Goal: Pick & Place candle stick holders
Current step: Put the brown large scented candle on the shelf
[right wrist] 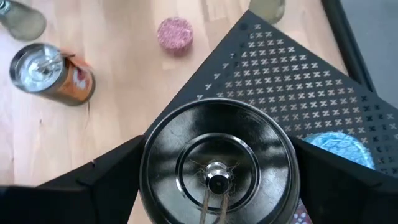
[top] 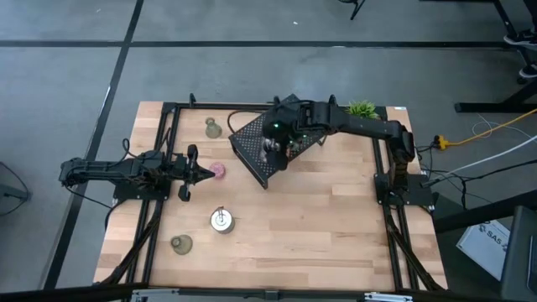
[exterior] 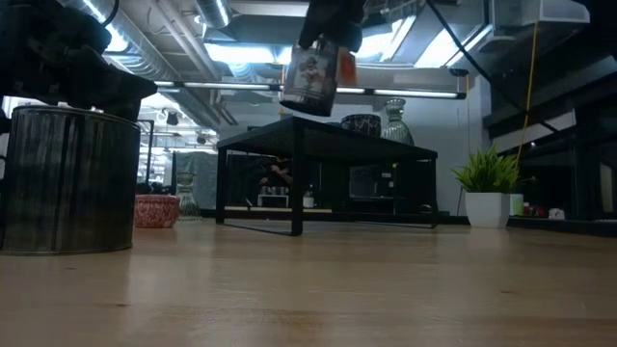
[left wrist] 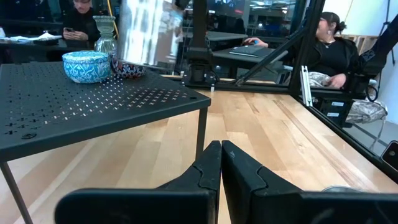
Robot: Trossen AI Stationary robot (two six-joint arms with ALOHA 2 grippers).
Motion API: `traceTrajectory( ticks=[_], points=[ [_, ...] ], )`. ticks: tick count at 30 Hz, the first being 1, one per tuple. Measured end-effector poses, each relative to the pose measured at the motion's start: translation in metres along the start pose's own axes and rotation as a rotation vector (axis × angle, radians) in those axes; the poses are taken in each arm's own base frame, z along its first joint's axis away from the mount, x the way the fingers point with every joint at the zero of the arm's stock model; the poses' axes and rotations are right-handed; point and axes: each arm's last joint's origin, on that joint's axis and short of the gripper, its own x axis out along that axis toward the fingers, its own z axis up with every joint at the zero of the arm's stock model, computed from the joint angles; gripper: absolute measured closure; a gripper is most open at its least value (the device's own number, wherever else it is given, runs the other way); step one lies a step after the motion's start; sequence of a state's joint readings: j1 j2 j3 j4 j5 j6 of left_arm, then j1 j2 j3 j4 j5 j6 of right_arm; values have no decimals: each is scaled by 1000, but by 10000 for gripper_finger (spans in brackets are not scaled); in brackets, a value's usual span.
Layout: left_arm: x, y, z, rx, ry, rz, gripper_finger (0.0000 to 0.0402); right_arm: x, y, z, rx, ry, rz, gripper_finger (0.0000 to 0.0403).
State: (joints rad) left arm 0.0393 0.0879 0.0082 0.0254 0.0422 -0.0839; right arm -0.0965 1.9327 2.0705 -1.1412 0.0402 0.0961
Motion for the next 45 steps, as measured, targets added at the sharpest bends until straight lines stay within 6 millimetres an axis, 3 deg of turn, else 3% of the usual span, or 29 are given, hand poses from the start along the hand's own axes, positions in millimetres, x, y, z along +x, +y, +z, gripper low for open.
traceTrajectory(
  ticks=[14, 45],
  points=[
    [0, 0, 0, 0, 2, 0, 395, 31, -9, 0, 45, 67, 8, 43],
    [0, 0, 0, 0, 0, 0, 395, 29, -10, 5, 31, 11, -1, 3]
  ],
)
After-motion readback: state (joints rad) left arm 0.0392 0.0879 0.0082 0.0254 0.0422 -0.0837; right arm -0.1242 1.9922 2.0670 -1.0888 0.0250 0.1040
